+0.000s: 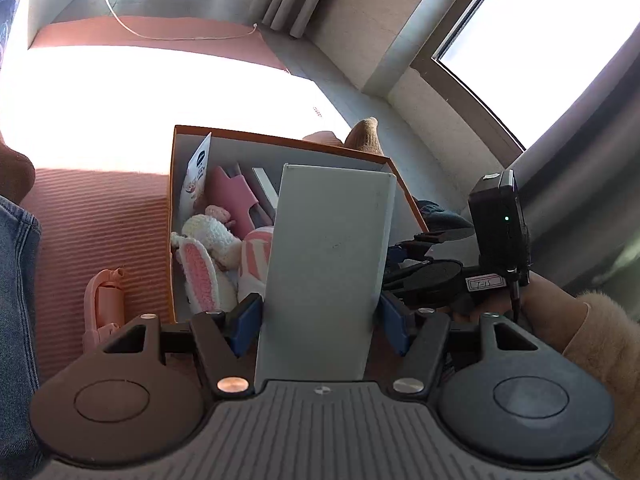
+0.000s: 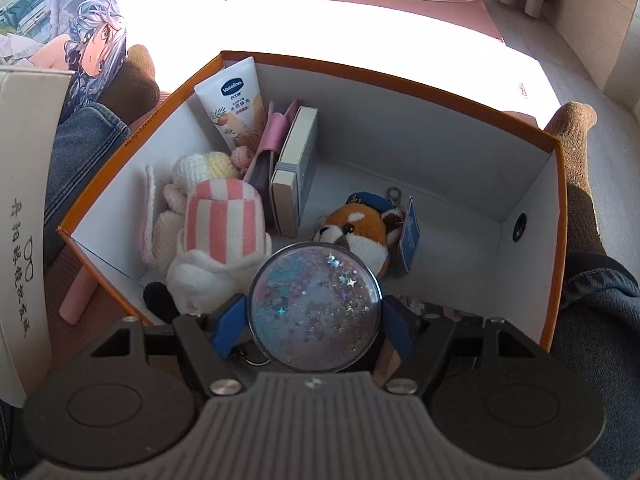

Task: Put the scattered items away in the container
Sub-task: 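Lower the mirror into the shoebox and open the right gripper while the left carries the blue box, then lower the light blue box into the shoebox and open the left gripper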

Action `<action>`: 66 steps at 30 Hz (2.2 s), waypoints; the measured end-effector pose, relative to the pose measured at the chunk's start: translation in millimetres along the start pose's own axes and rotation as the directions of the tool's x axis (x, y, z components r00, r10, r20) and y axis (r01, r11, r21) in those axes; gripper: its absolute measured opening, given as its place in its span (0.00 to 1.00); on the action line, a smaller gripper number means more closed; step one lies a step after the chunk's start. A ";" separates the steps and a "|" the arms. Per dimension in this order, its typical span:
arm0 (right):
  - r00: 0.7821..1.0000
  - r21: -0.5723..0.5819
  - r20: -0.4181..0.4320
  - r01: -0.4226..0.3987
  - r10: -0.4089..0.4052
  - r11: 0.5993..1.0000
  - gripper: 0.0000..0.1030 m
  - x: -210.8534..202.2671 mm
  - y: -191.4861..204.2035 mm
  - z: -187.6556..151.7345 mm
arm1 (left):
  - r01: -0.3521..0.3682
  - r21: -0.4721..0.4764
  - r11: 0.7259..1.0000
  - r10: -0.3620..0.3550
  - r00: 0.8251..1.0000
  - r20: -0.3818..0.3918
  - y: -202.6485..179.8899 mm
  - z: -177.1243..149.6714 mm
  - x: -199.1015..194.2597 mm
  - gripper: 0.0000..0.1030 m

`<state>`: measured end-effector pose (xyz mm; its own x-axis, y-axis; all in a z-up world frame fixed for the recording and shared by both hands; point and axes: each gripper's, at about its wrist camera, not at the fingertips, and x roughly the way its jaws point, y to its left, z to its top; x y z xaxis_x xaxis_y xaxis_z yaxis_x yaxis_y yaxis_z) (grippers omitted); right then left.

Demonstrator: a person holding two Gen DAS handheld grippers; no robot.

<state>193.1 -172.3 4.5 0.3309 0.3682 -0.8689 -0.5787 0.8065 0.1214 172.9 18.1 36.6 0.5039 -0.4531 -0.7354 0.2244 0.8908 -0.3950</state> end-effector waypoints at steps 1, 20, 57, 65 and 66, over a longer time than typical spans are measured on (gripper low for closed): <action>1.000 0.010 -0.001 -0.010 0.010 1.000 0.72 0.8 -2.0 -1.5 | -0.002 0.014 1.000 0.002 1.000 -0.002 -1.9 3.9 1.1 0.71; 0.968 0.050 0.249 0.022 -0.034 0.999 0.80 -54.3 -27.7 -32.1 | -0.178 0.551 0.816 0.206 0.979 0.011 -85.8 92.7 92.5 0.71; 0.967 0.032 0.236 0.088 -0.093 0.996 0.79 -35.8 -24.2 -26.2 | -0.064 0.931 0.358 0.349 0.935 -0.070 -113.2 55.7 237.8 0.65; 0.967 0.057 0.241 0.074 -0.086 0.996 0.79 -38.9 -30.1 -26.5 | -0.060 0.856 0.514 0.346 0.927 -0.143 -94.2 73.6 230.1 0.37; 0.967 0.057 0.238 0.075 -0.087 0.996 0.79 -38.8 -30.5 -27.1 | -0.060 0.834 0.549 0.340 0.927 -0.157 -90.6 76.4 233.0 0.36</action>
<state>177.7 -223.7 21.5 0.5478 0.3965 -0.7367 -0.5089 0.8568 0.0828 333.8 -165.6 -56.9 0.4123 -0.1222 -0.9028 0.7884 0.5444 0.2863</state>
